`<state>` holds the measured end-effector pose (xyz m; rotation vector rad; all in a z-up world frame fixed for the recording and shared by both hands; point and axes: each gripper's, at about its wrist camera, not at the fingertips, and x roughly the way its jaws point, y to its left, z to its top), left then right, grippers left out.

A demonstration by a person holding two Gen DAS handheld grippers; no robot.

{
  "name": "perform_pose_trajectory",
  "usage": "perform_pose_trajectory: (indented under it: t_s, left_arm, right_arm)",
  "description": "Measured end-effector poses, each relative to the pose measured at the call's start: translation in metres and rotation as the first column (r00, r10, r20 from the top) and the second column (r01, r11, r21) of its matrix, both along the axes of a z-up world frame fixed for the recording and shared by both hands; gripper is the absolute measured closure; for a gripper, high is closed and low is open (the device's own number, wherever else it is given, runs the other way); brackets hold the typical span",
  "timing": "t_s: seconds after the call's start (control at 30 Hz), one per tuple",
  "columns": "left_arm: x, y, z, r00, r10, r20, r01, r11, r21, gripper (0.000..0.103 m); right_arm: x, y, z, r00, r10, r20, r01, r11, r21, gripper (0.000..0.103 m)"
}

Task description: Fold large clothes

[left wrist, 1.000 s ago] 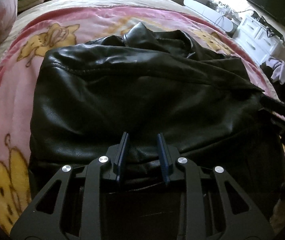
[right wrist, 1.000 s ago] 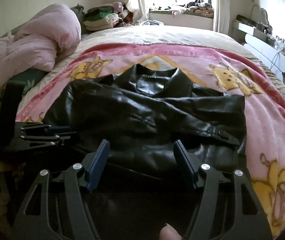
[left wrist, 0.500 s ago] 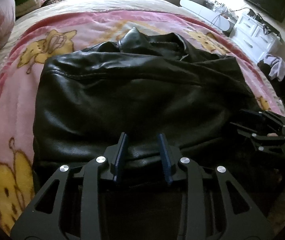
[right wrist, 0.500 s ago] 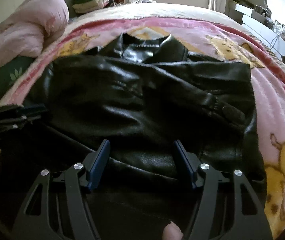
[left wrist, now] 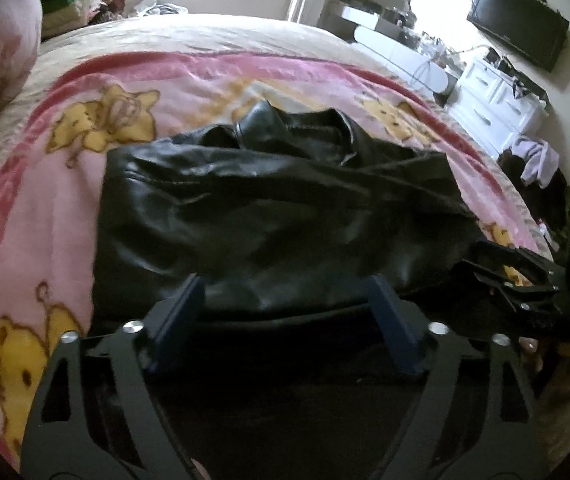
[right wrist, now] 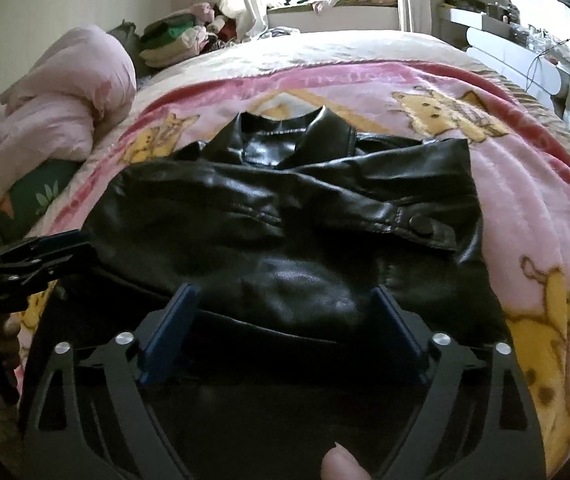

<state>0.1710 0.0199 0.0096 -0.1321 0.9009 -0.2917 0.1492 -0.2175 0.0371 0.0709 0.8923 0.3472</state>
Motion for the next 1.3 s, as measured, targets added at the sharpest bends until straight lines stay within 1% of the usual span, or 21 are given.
perform_pose_trajectory:
  t_s: [0.03, 0.07, 0.17, 0.27, 0.37, 0.47, 0.6, 0.8, 0.93, 1.0, 1.17, 1.3]
  left_arm:
    - [0.000, 0.000, 0.002, 1.000, 0.000, 0.004, 0.000, 1.000, 0.000, 0.014]
    - [-0.001, 0.000, 0.003, 1.000, 0.002, 0.008, -0.002, 1.000, 0.004, 0.009]
    - [-0.001, 0.001, 0.007, 1.000, 0.018, 0.016, -0.018, 1.000, 0.015, 0.009]
    - [0.001, 0.004, 0.005, 1.000, 0.029, 0.000, -0.029, 0.999, 0.015, 0.009]
    - [0.002, 0.005, 0.006, 0.998, 0.059, -0.012, -0.059, 0.998, 0.032, 0.009]
    - [-0.001, 0.006, 0.012, 0.998, 0.058, 0.002, -0.058, 0.998, 0.035, 0.009]
    - [-0.009, 0.004, 0.020, 0.997, 0.072, 0.023, -0.074, 0.995, 0.060, 0.009]
    - [-0.018, 0.001, 0.032, 0.997, 0.063, 0.050, -0.065, 0.997, 0.046, 0.009]
    - [-0.025, -0.002, 0.039, 0.996, 0.057, 0.071, -0.062, 0.996, 0.060, 0.009]
    - [-0.031, -0.003, 0.043, 0.995, 0.057, 0.085, -0.061, 0.997, 0.055, 0.009]
    - [-0.048, -0.006, 0.044, 0.993, 0.069, 0.099, -0.075, 0.996, 0.050, 0.009]
    - [-0.065, -0.010, 0.043, 0.992, 0.074, 0.102, -0.077, 0.997, 0.026, 0.009]
  right_arm:
    - [-0.001, -0.001, 0.002, 1.000, -0.002, 0.008, 0.002, 1.000, 0.001, 0.012]
    - [-0.001, -0.001, 0.004, 1.000, -0.004, 0.012, 0.004, 1.000, 0.003, 0.011]
    - [-0.002, -0.004, 0.009, 1.000, -0.013, 0.027, 0.012, 1.000, 0.021, 0.009]
    - [-0.003, -0.007, 0.014, 0.999, -0.023, 0.041, 0.022, 0.999, 0.028, 0.008]
    - [-0.004, -0.009, 0.019, 0.998, -0.034, 0.056, 0.032, 0.999, 0.037, 0.008]
    - [-0.009, -0.011, 0.027, 0.995, -0.045, 0.085, 0.042, 0.998, 0.042, 0.007]
    - [-0.018, -0.012, 0.038, 0.991, -0.043, 0.124, 0.038, 0.999, 0.037, 0.007]
    - [-0.029, -0.010, 0.050, 0.987, -0.031, 0.160, 0.024, 0.999, 0.047, 0.007]
    - [-0.037, -0.006, 0.059, 0.983, -0.019, 0.182, 0.010, 0.999, 0.050, 0.007]
    - [-0.044, -0.006, 0.065, 0.981, -0.015, 0.196, 0.002, 0.998, 0.066, 0.007]
    - [-0.062, -0.007, 0.076, 0.974, -0.004, 0.228, -0.012, 0.998, 0.066, 0.006]
    - [-0.076, -0.012, 0.076, 0.974, -0.014, 0.226, -0.006, 0.996, 0.088, 0.006]
